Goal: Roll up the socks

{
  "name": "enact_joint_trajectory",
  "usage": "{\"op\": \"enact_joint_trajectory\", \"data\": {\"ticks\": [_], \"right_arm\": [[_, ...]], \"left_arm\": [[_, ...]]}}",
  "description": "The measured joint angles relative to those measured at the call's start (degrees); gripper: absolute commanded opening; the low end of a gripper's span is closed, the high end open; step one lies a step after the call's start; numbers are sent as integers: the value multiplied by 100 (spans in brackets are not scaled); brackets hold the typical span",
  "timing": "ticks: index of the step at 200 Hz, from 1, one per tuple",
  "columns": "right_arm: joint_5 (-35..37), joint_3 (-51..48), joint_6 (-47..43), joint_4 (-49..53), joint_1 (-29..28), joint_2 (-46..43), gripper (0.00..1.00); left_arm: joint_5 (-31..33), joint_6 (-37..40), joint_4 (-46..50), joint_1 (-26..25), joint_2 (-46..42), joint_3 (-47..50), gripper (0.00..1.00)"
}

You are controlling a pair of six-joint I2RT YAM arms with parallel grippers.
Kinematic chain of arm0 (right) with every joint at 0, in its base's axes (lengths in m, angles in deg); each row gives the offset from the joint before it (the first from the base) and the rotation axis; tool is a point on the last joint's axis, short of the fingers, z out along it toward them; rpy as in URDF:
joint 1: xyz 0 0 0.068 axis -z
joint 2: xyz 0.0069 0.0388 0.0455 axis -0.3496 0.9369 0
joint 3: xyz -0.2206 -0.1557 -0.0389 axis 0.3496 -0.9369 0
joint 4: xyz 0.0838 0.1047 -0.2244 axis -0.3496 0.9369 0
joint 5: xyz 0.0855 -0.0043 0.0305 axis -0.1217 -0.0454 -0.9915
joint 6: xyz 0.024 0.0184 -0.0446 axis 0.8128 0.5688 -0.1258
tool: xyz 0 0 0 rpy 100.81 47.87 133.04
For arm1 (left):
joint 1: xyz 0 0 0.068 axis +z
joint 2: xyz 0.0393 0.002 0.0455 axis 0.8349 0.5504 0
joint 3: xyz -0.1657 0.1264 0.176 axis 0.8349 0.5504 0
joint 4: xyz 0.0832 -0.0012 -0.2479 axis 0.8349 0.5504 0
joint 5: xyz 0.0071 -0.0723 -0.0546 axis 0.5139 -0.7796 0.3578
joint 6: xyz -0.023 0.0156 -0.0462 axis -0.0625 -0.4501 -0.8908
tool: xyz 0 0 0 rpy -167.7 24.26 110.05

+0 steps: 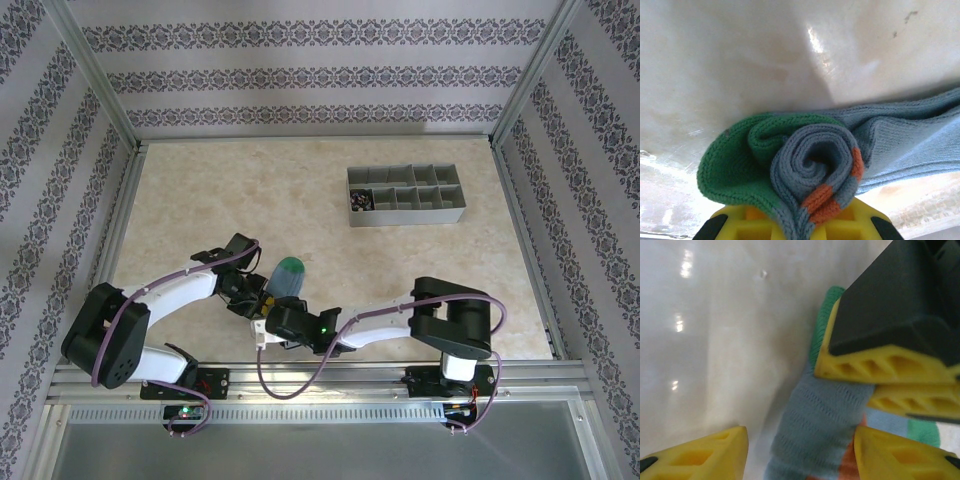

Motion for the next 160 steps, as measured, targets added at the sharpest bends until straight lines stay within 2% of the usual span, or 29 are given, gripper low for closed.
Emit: {"op": "enact_joint_trajectory", "data": {"ticks": [6,18,26,32,40,51,63,79,93,121,160], "right_arm": [[101,83,-55,-28,2,111,43],[249,201,-116,-72,11,286,21],[328,264,-168,-57,11,350,11],[367,299,-177,-22,11,367,6],[385,323,-170,28,15,369,0],[334,341,-39,37,76,372,0],[122,343,50,42,208,348,0],[-350,306,240,-2,422,240,0],[-1034,249,466,-26,682,79,0],[-2356,232,973,125,1434,7,0],[-3919,376,1513,326,2175,72,0]], "left_arm": [[0,0,0,0,0,0,0],[37,13,-7,7,2,0,0],[76,22,-9,17,2,2,0],[118,24,-20,28,-4,2,6],[146,28,-44,46,-26,4,22],[205,11,-120,55,-98,66,41],[251,44,-157,98,-238,129,56],[341,59,-153,221,-562,168,66],[459,149,-149,337,-876,168,73],[474,457,-37,525,-1626,166,77],[520,977,81,592,-2026,142,68]]}}
